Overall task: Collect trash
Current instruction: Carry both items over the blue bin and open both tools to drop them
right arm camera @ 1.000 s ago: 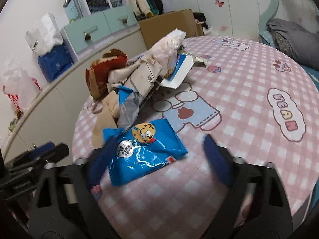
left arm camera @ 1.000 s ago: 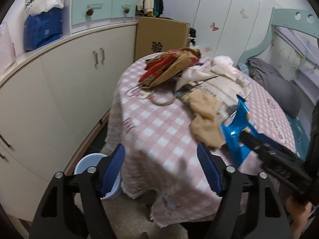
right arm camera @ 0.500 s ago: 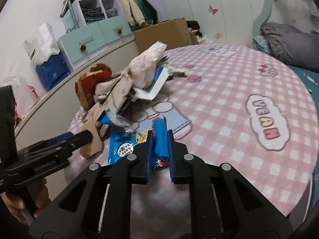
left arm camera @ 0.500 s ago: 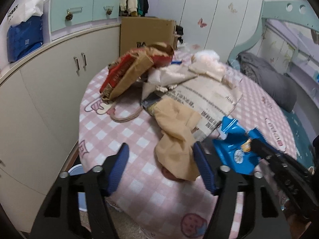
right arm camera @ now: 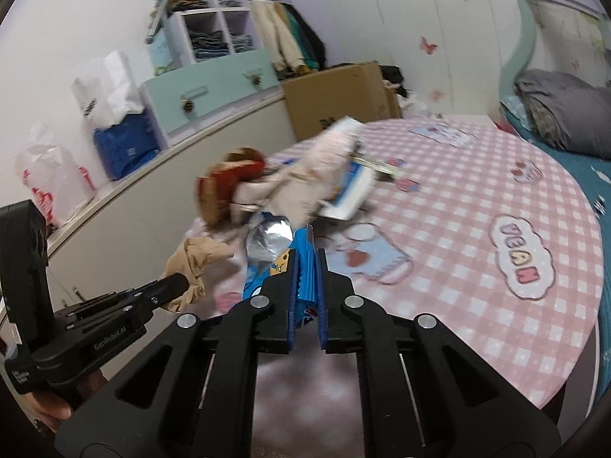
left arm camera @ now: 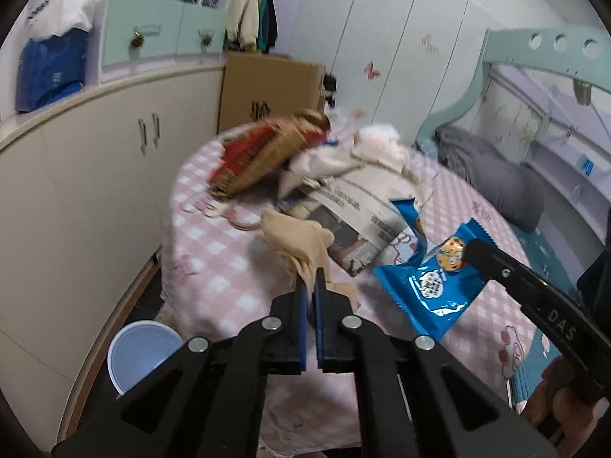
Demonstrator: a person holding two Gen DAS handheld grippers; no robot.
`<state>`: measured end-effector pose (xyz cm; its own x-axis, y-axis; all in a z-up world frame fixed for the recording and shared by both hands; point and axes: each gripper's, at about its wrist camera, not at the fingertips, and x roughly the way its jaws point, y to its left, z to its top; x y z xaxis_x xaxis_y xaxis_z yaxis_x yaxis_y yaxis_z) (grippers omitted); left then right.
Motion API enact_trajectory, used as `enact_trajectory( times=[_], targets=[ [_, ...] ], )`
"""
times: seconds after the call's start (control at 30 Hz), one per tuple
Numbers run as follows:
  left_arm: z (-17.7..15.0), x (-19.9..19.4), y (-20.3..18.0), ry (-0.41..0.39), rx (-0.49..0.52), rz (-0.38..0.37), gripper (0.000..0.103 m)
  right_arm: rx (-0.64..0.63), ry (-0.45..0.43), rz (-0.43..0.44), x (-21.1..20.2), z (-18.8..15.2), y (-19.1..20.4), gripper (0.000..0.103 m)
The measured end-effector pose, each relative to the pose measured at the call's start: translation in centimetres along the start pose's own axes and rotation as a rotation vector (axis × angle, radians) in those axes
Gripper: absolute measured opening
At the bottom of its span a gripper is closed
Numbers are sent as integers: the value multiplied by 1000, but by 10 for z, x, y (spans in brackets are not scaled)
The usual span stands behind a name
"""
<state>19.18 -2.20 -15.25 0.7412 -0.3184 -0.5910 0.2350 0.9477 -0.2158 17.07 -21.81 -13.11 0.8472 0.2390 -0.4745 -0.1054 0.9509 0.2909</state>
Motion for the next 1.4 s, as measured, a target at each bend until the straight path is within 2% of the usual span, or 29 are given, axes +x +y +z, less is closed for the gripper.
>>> enact_trajectory(
  times=[0.1,0.2,0.27,0.33,0.57,0.7,0.87,0.93,0.97,1.0,1.03,1.07,1.17,1.4],
  targets=[
    [-3,-22,18,-38,-32,15,3,-41,1,38,-1,2,26,9],
    [-6,-45,46,-70,-70,84,3,-96,18,89,5,0,60,9],
    [-10,-53,68,-55,-92,199,3,-140,42,124,16,-3,87,9],
    [-15,-57,93,-48,-121,279,3,-184,67,161,30,-8,114,9],
    [-42,-28,178,82,-255,408,3,-351,186,229,106,-46,198,9],
    [-60,-3,220,149,-316,439,4,-402,253,225,159,-75,226,9],
    [-74,35,269,205,-378,463,4,-409,304,233,219,-104,241,10],
    [-81,45,285,223,-407,467,4,-400,320,235,243,-115,246,14],
    [-85,54,296,240,-433,462,4,-400,325,234,251,-120,248,25],
    [-89,58,301,250,-444,462,4,-399,327,233,259,-125,249,48],
    [-92,65,308,264,-460,459,4,-400,336,231,269,-130,251,58],
    [-96,70,312,277,-470,458,4,-399,347,222,279,-136,253,61],
    [-108,86,322,310,-479,455,4,-379,411,229,301,-151,253,61],
    [-131,113,330,383,-486,424,4,-341,449,187,314,-163,246,61]
  ],
)
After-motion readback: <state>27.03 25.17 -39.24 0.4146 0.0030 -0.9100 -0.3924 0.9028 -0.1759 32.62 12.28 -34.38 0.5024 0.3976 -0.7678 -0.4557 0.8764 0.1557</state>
